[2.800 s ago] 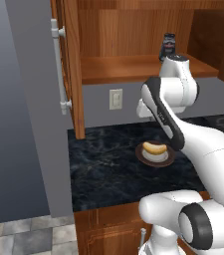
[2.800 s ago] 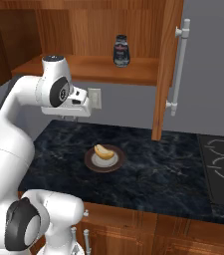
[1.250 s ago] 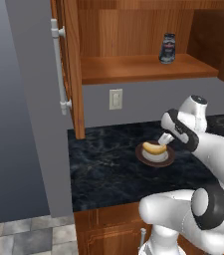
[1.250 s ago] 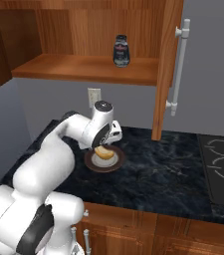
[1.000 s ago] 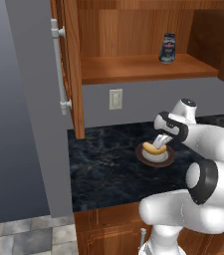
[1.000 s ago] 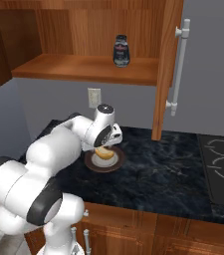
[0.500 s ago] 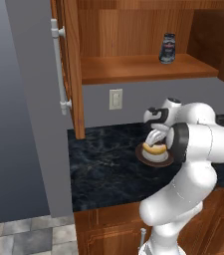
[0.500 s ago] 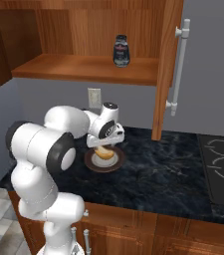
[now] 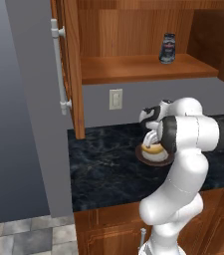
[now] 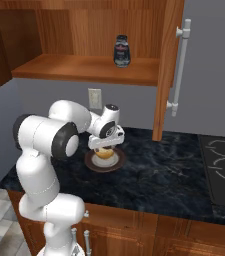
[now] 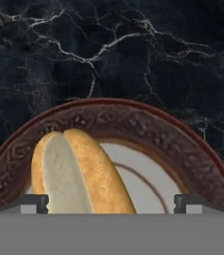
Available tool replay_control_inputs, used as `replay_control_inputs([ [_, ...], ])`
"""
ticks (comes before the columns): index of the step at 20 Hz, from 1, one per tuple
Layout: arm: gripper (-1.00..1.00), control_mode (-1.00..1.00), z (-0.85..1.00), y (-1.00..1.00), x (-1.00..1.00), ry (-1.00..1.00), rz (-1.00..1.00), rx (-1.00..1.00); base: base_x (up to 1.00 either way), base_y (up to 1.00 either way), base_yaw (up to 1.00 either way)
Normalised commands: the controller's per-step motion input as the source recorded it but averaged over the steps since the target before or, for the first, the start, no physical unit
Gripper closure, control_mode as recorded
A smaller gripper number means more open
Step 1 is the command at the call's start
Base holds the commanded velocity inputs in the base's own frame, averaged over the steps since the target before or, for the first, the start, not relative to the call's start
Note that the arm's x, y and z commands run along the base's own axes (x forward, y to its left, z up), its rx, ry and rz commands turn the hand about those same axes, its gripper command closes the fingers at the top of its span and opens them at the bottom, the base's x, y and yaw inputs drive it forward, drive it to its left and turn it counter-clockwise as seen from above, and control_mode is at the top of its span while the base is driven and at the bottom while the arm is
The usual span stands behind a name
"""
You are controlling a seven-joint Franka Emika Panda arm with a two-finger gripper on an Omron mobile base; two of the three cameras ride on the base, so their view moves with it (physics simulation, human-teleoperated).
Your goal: Move the hot dog bun to the plate on the dining table and place the condiment next to that plate. Then navigate to the fridge and take the sausage and place it on the plate as well.
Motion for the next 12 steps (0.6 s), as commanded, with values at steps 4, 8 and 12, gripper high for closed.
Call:
replay_control_inputs([
  [4,-1.0,-1.0,-0.14,0.15,-0.04,0.0,0.02,0.0,0.0,0.0,0.0],
  [8,-1.0,-1.0,-0.06,0.07,-0.48,0.0,0.0,0.0,0.0,0.0,0.0],
  [12,-1.0,-1.0,-0.02,0.01,-0.69,0.0,0.0,0.0,0.0,0.0,0.0],
])
